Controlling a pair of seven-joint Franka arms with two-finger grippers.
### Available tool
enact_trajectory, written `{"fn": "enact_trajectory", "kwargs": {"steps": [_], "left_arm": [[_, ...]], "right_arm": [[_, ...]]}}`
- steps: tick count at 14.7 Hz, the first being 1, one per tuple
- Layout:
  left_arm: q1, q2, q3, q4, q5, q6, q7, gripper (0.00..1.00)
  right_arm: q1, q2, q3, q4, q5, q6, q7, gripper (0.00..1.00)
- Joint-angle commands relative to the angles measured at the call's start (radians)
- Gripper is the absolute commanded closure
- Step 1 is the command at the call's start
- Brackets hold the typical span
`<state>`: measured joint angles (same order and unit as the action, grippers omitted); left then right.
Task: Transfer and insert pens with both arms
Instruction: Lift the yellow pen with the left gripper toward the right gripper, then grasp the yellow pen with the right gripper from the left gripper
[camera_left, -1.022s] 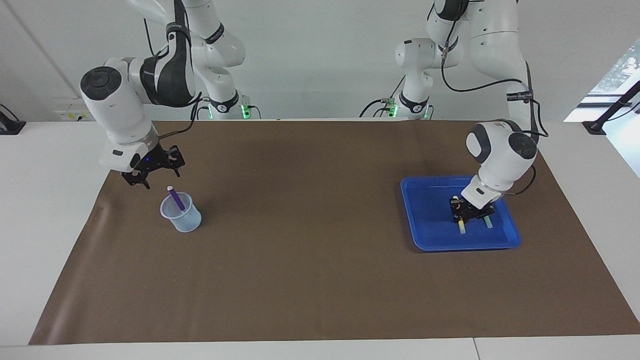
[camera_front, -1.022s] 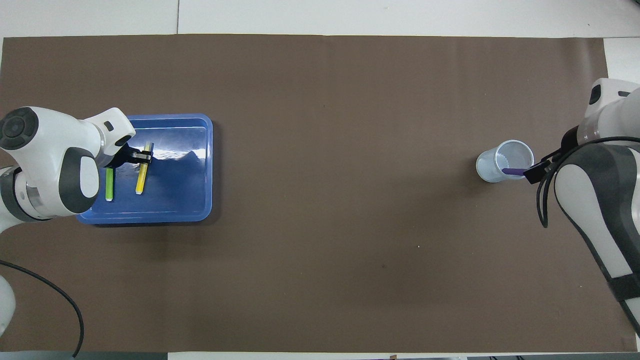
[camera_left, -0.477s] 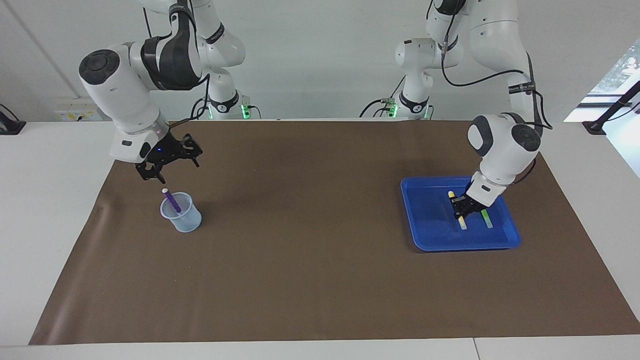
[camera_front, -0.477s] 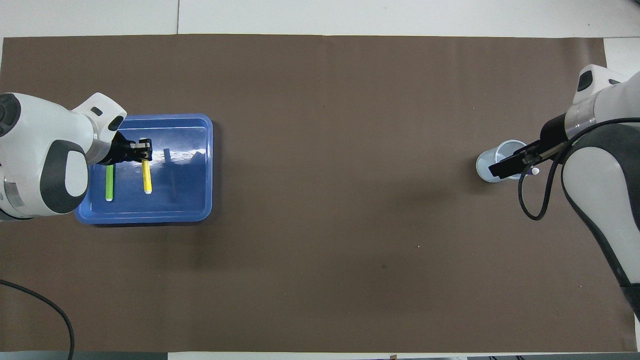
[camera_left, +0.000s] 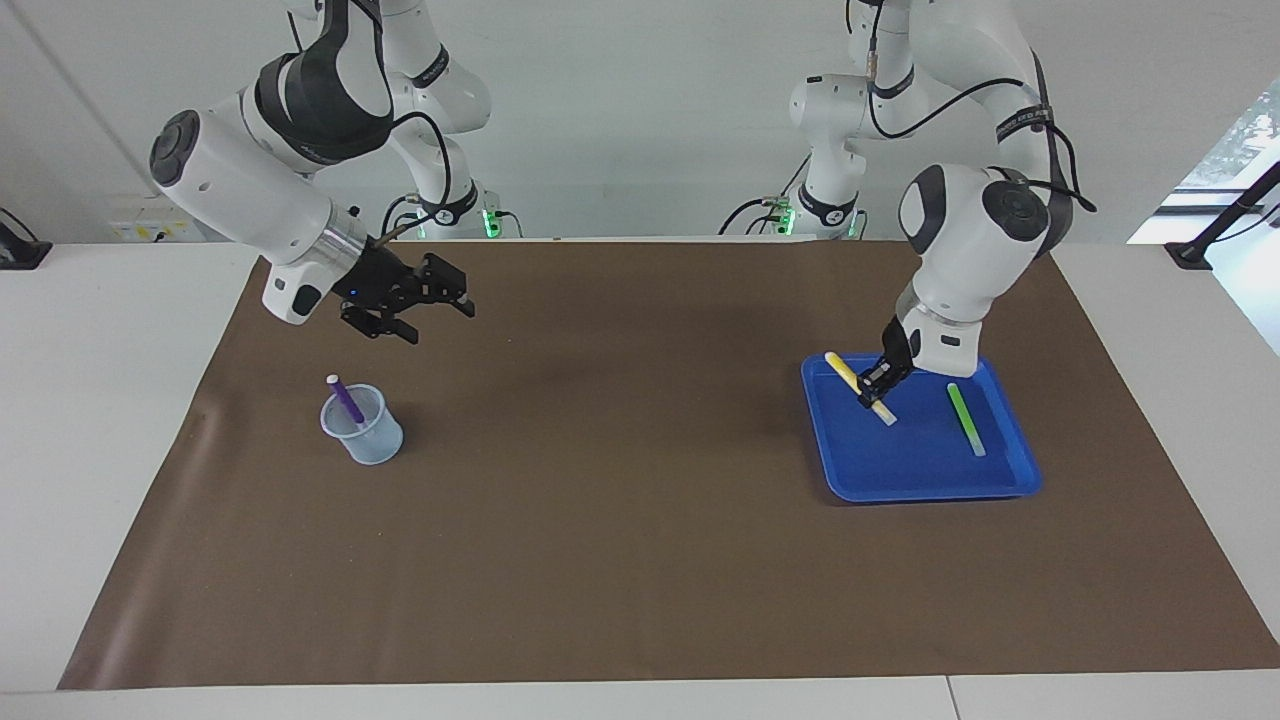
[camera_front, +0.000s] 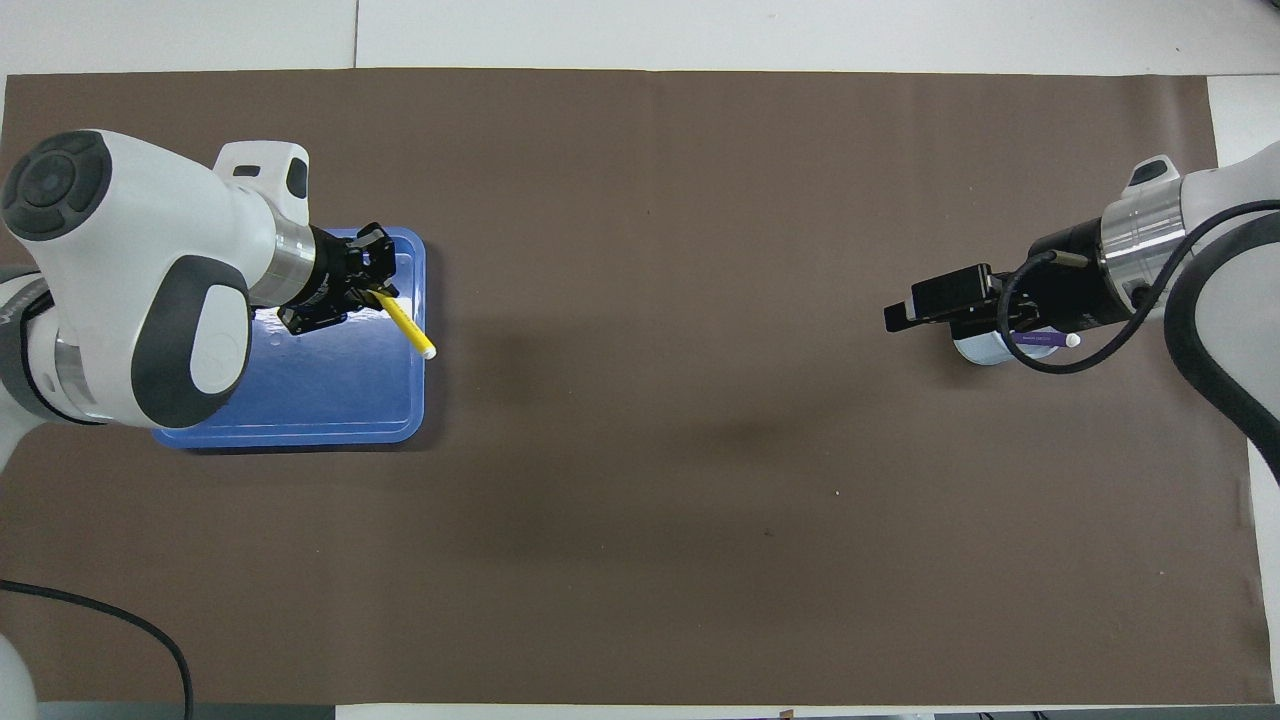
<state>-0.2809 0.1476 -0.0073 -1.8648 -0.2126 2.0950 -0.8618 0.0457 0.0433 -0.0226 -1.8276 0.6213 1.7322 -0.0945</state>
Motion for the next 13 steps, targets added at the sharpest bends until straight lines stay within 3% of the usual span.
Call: {"fn": "enact_trajectory", "kwargs": {"steps": [1, 7, 13], "left_arm": [[-0.058, 0.047, 0.012, 0.07, -0.162, 0.033, -0.126, 1.0], [-0.224, 0.055, 0.006, 0.072, -0.238, 0.221, -0.46, 1.0], [-0.333, 0.069, 0.006, 0.072, -0.3, 0.385, -0.779, 1.0]], "right_arm": [[0.0, -0.023, 0.001, -0.05, 0.13, 0.035, 0.106, 0.0], [0.077, -0.077, 0.001, -0.202, 0.388, 0.288, 0.197, 0.0], [0.197, -0.048, 0.001, -0.24, 0.455, 0.464, 0.196, 0.0]]}}
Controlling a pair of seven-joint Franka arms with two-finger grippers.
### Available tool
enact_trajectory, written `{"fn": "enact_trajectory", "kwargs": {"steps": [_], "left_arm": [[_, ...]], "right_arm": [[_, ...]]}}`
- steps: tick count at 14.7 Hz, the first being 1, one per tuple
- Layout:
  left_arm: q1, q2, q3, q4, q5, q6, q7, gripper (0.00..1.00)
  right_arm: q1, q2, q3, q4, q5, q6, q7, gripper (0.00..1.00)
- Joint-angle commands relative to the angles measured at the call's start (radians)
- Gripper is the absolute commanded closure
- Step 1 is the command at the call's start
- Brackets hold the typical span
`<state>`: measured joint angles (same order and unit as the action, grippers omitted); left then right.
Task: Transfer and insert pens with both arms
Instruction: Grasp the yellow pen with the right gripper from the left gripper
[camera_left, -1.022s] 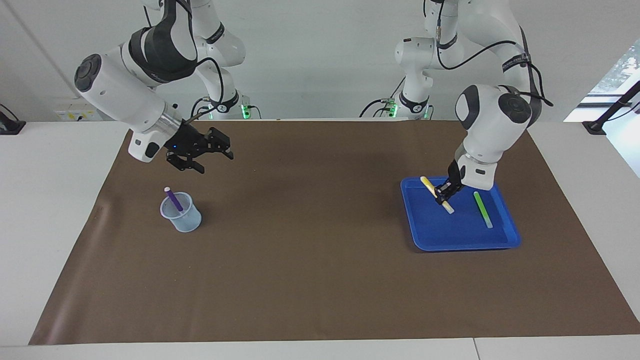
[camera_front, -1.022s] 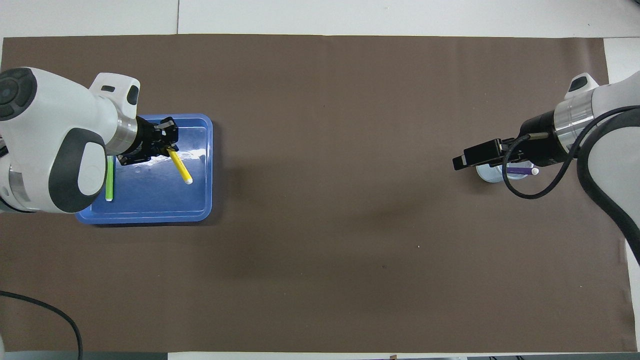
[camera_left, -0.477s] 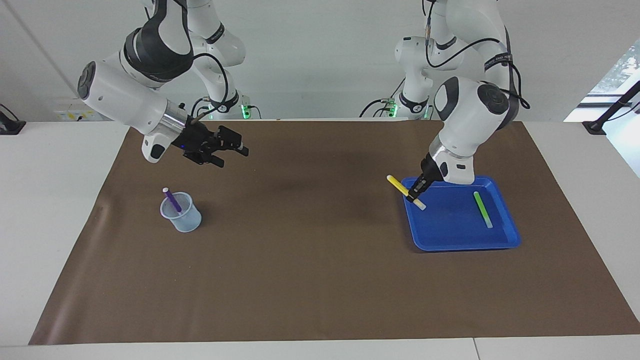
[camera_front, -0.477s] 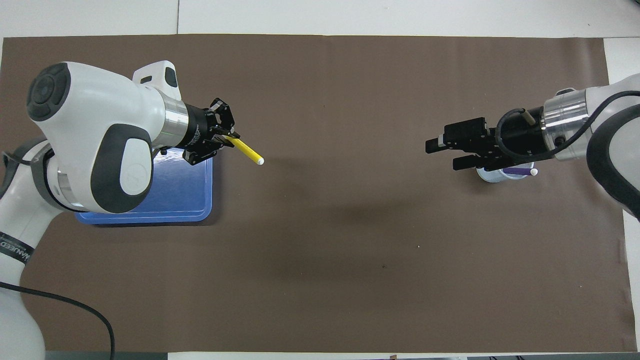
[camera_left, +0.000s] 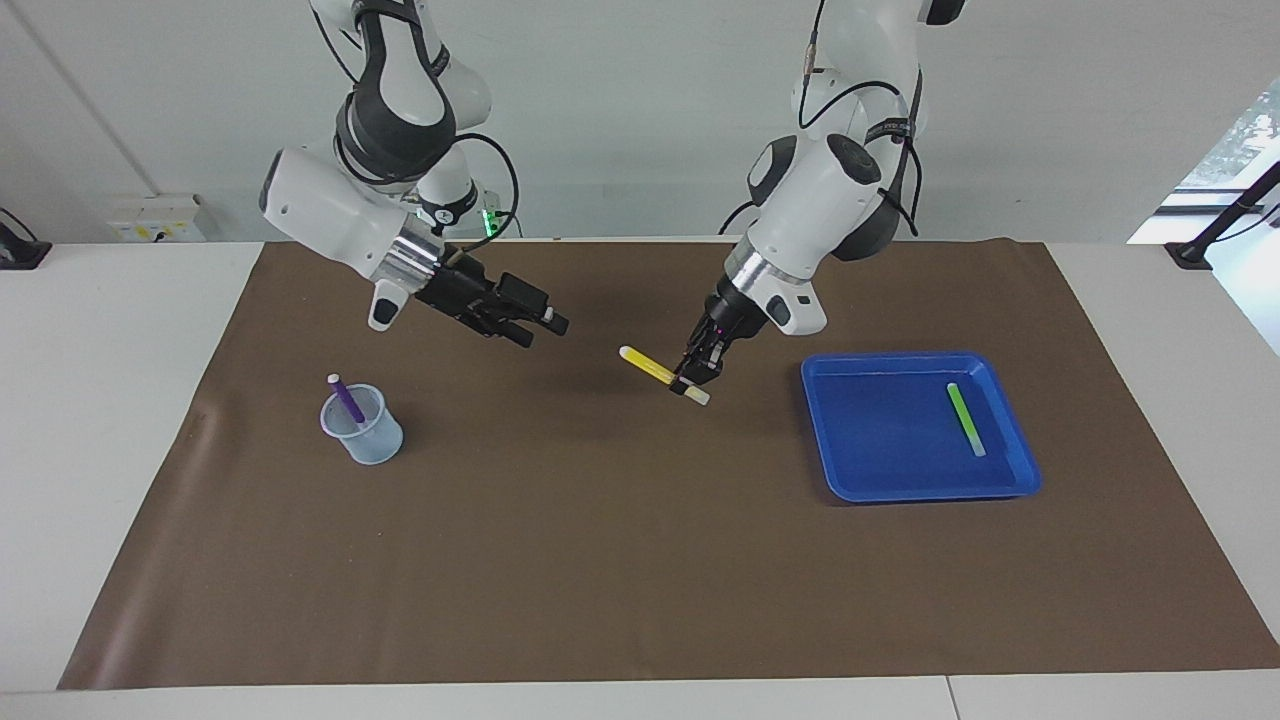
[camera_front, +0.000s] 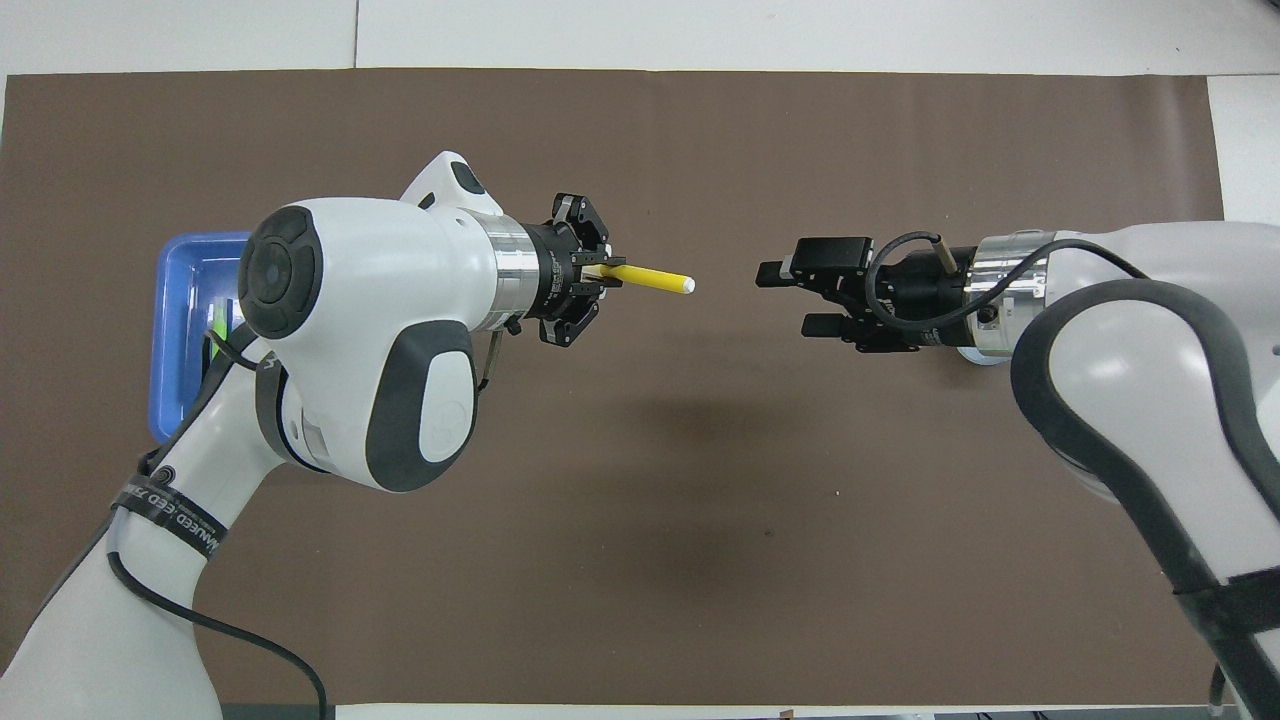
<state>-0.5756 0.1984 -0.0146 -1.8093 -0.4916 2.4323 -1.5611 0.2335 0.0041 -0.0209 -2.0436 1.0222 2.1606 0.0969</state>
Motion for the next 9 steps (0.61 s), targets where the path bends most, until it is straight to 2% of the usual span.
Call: {"fn": "enact_trajectory", "kwargs": {"steps": [1, 3, 6, 9], "left_arm": [[-0.061, 0.019, 0.013, 0.009, -0.021, 0.085, -0.103, 1.0], [-0.081, 0.019, 0.013, 0.007, -0.021, 0.108, -0.137, 1.0], [-0.104, 0.019, 0.013, 0.004, -0.019, 0.109, -0.149, 1.0], [-0.115, 0.018, 0.013, -0.004, -0.019, 0.109, -0.149, 1.0]], "right_arm": [[0.01, -0.009, -0.001, -0.024, 0.061, 0.031, 0.006, 0.0], [0.009, -0.007, -0.001, -0.017, 0.062, 0.022, 0.007, 0.0], [0.01, 0.007, -0.001, 0.011, 0.067, 0.03, 0.01, 0.2], [0.012, 0.008, -0.001, 0.019, 0.065, 0.027, 0.004, 0.27]]}}
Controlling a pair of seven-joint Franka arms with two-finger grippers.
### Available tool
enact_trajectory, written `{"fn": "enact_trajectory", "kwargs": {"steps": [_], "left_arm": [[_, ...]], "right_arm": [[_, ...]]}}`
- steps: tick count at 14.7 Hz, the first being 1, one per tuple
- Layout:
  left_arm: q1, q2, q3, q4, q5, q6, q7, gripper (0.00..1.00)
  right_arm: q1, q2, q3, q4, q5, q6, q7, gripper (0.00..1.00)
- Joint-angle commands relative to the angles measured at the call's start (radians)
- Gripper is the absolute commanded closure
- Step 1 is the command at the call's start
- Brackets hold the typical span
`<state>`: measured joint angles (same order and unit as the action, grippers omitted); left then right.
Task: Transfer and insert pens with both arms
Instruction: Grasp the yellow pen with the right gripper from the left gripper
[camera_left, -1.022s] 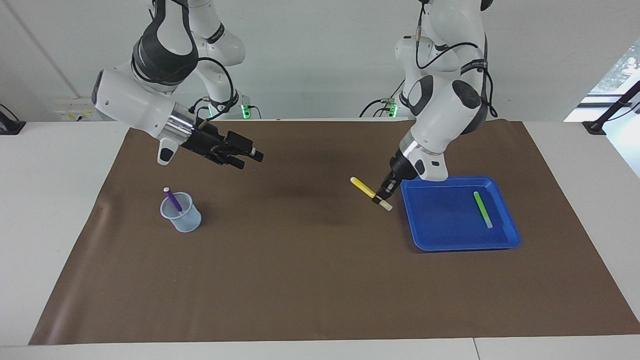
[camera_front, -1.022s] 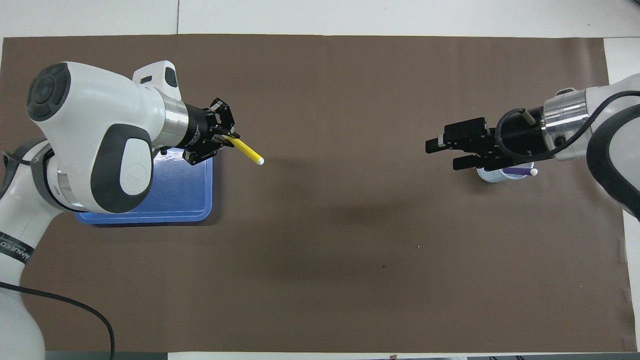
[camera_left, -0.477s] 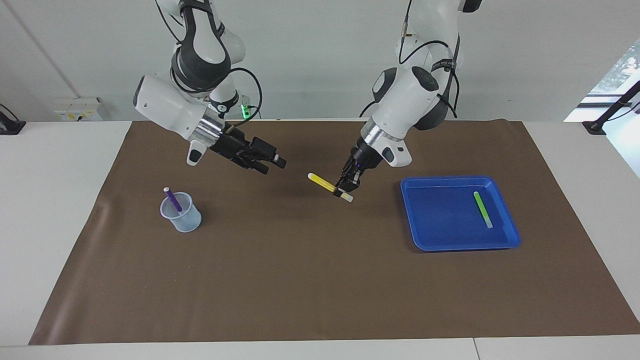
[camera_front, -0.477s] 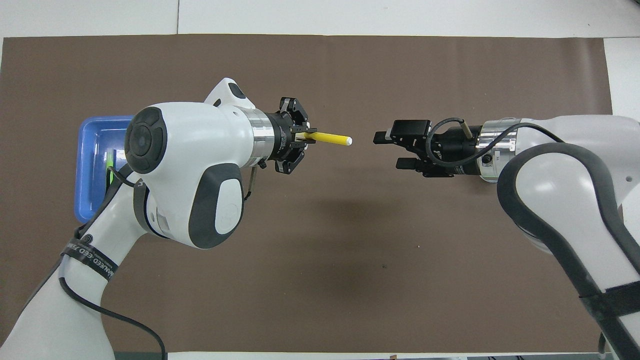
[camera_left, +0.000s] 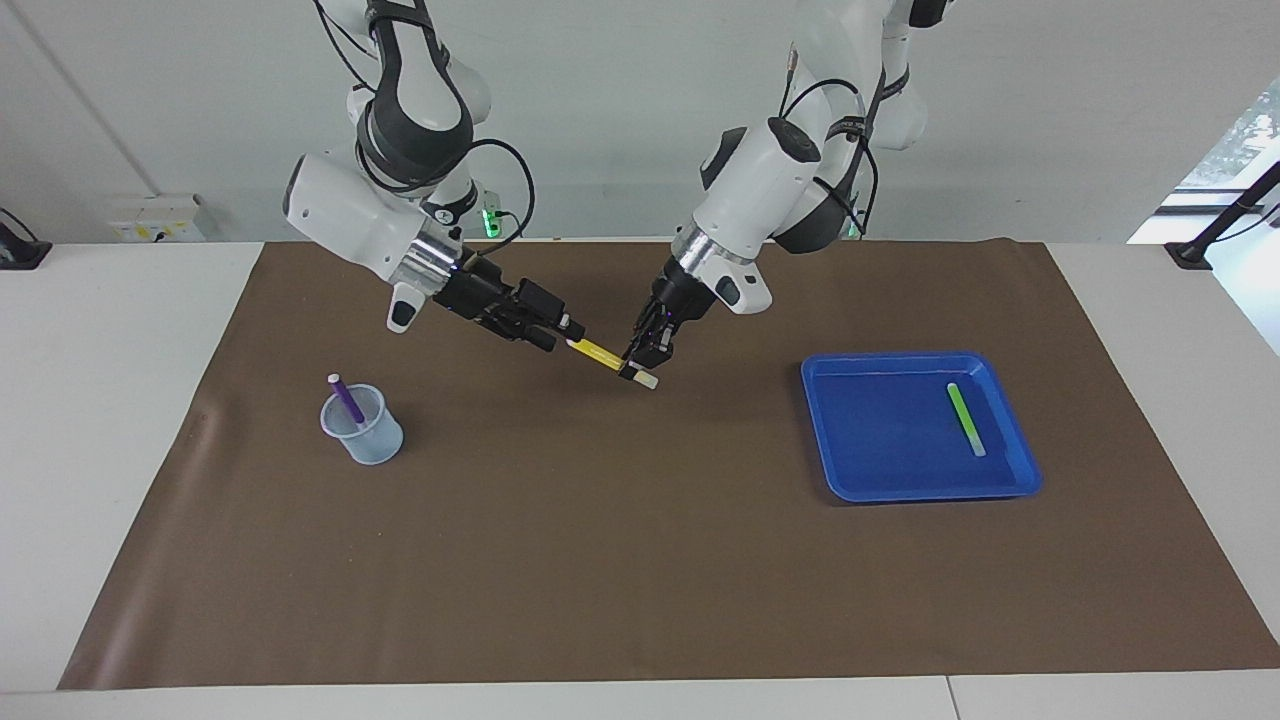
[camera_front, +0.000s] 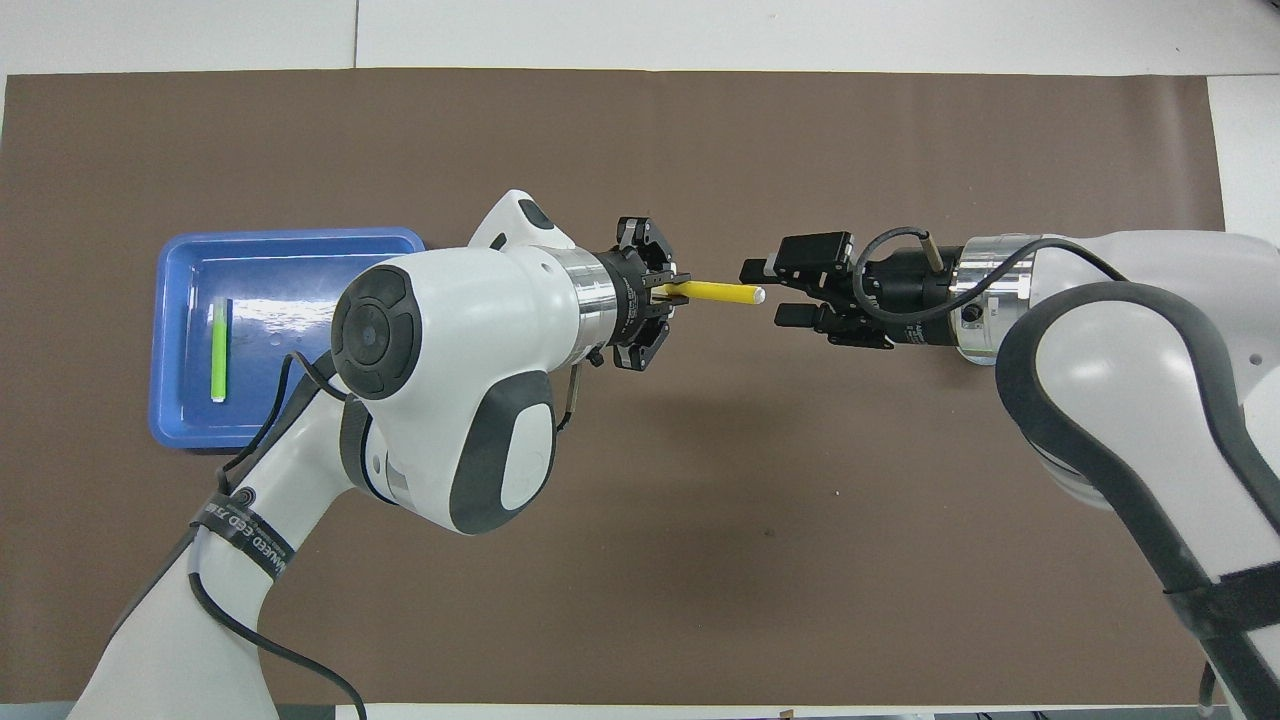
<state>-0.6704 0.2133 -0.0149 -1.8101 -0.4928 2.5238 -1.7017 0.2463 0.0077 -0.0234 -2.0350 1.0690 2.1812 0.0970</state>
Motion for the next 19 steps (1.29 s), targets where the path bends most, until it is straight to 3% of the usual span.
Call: {"fn": "enact_trajectory", "kwargs": {"steps": [1, 8, 10, 12, 17, 18, 19], "left_arm": [[-0.023, 0.003, 0.013, -0.003, -0.018, 0.018, -0.009, 1.0], [-0.026, 0.005, 0.013, -0.002, -0.018, 0.041, -0.007, 1.0], [-0.026, 0.005, 0.013, -0.002, -0.018, 0.041, -0.007, 1.0], [-0.026, 0.005, 0.013, -0.002, -0.018, 0.041, -0.007, 1.0], [-0.028, 0.003, 0.016, -0.006, -0.016, 0.039, 0.005, 1.0], [-0.026, 0.003, 0.016, -0.006, -0.007, 0.038, 0.013, 0.7], [-0.026, 0.003, 0.02, -0.006, -0.003, 0.03, 0.019, 0.01]], "right_arm": [[0.001, 0.005, 0.002, 0.01, 0.019, 0.006, 0.007, 0.29], [0.013, 0.005, 0.003, 0.012, 0.019, 0.005, 0.01, 0.54], [0.013, 0.005, 0.003, 0.012, 0.019, 0.003, 0.01, 0.7], [0.013, 0.005, 0.003, 0.012, 0.019, 0.002, 0.01, 0.96], [-0.005, 0.005, 0.0, 0.021, 0.02, -0.038, 0.012, 1.0], [-0.007, 0.006, -0.001, 0.028, 0.02, -0.046, 0.012, 1.0], [-0.007, 0.012, -0.001, 0.041, 0.008, -0.047, 0.012, 1.0]]}}
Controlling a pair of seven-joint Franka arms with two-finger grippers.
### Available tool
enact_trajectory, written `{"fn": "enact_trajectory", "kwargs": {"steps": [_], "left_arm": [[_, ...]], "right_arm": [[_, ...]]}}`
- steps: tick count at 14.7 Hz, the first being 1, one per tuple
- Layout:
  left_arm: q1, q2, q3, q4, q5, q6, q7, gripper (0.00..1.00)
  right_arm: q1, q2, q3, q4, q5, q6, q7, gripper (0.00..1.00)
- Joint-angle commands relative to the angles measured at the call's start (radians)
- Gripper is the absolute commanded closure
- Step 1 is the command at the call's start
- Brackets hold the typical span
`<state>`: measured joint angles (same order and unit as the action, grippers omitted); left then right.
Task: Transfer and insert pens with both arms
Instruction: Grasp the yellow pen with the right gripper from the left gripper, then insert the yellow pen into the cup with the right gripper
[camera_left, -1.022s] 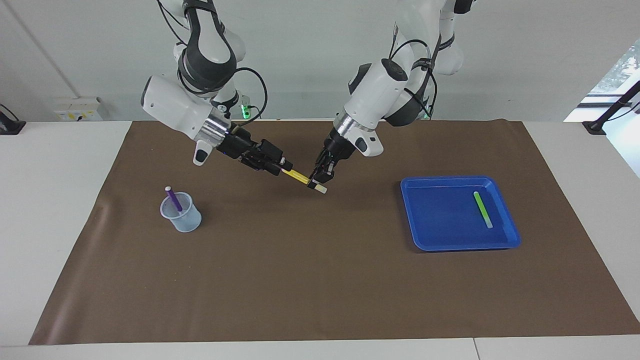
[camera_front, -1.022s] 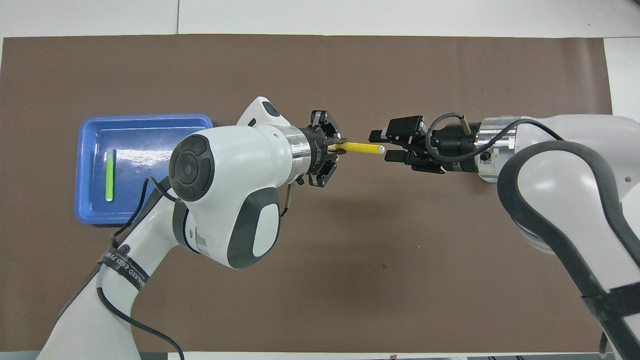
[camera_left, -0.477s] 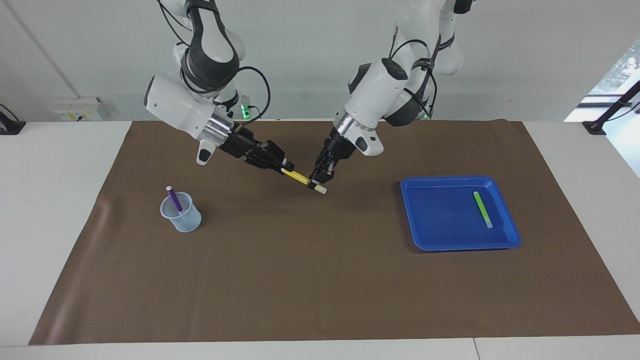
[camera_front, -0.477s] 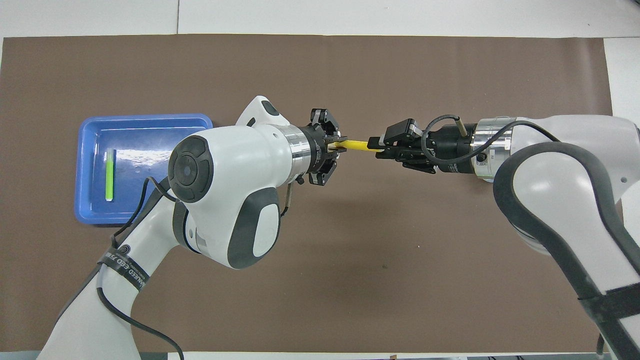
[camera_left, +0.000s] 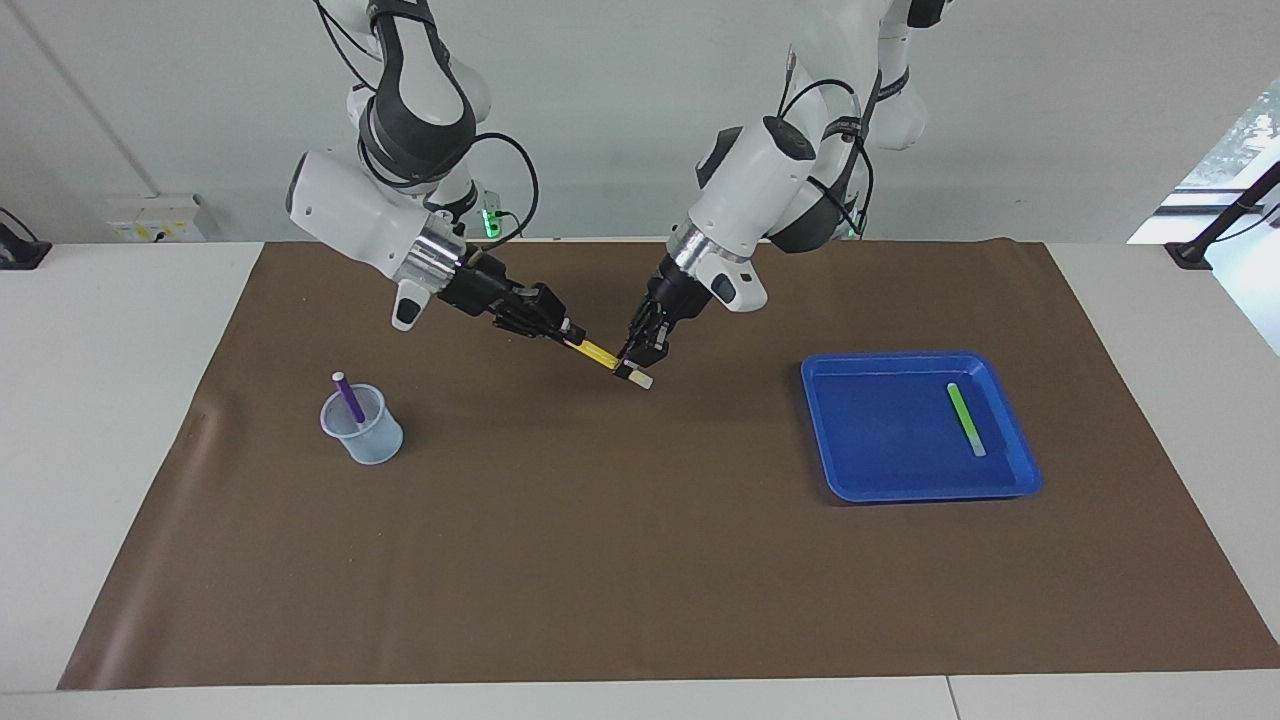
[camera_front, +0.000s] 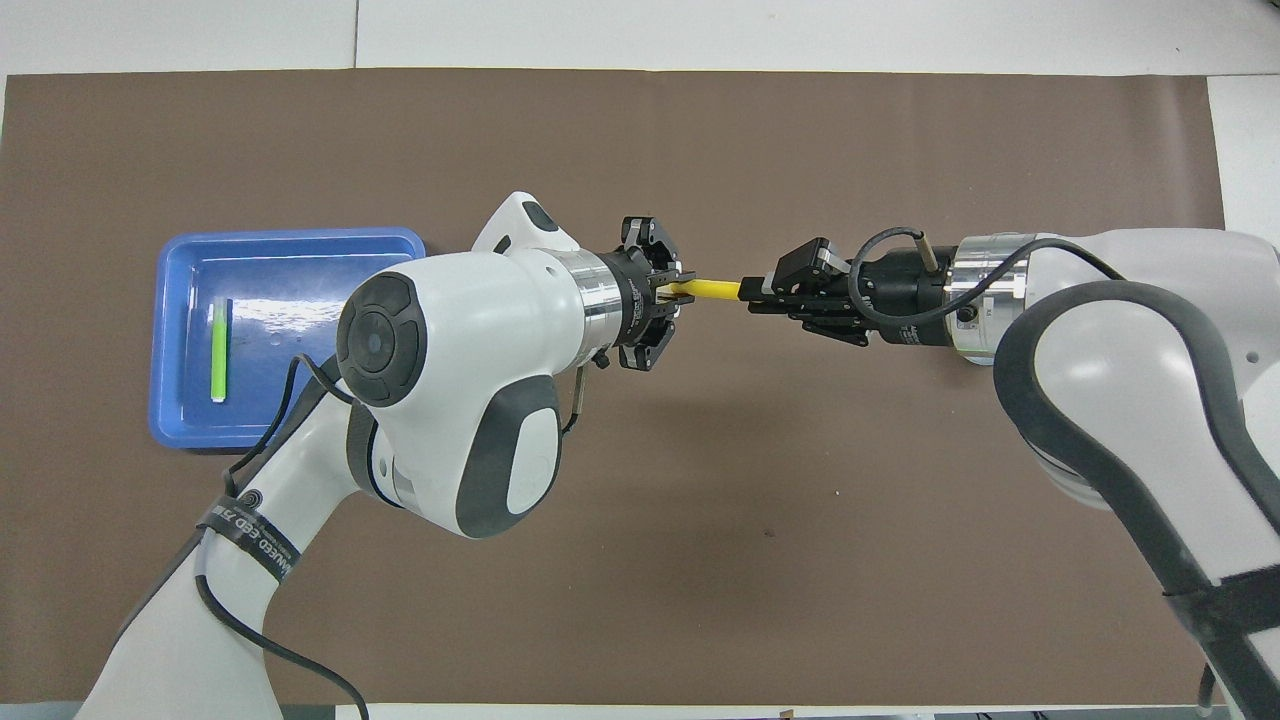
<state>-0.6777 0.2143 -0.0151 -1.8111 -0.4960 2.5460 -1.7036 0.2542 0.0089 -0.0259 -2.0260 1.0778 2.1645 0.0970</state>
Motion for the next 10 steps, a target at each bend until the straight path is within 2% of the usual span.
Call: {"fn": "enact_trajectory", "kwargs": {"steps": [1, 2, 4, 6, 8, 10], "left_arm": [[-0.017, 0.002, 0.02, -0.007, 0.017, -0.001, 0.031, 0.0], [-0.011, 0.0, 0.021, -0.016, 0.068, -0.012, 0.047, 0.0], [0.003, -0.003, 0.024, -0.016, 0.205, -0.053, 0.085, 0.0], [0.052, -0.006, 0.023, -0.014, 0.238, -0.111, 0.2, 0.0], [0.096, -0.013, 0.023, -0.02, 0.238, -0.183, 0.364, 0.0], [0.15, -0.029, 0.024, -0.051, 0.241, -0.234, 0.621, 0.0]], "right_arm": [[-0.018, 0.019, -0.003, 0.055, -0.019, -0.055, 0.007, 1.0], [-0.044, 0.037, -0.003, 0.1, -0.072, -0.113, 0.007, 1.0], [-0.114, 0.086, -0.003, 0.252, -0.265, -0.281, 0.004, 1.0], [-0.16, 0.138, -0.003, 0.419, -0.482, -0.459, -0.026, 1.0], [-0.222, 0.161, -0.003, 0.489, -0.637, -0.573, -0.194, 1.0], [-0.251, 0.166, -0.003, 0.5, -0.816, -0.6, -0.404, 1.0]]}}
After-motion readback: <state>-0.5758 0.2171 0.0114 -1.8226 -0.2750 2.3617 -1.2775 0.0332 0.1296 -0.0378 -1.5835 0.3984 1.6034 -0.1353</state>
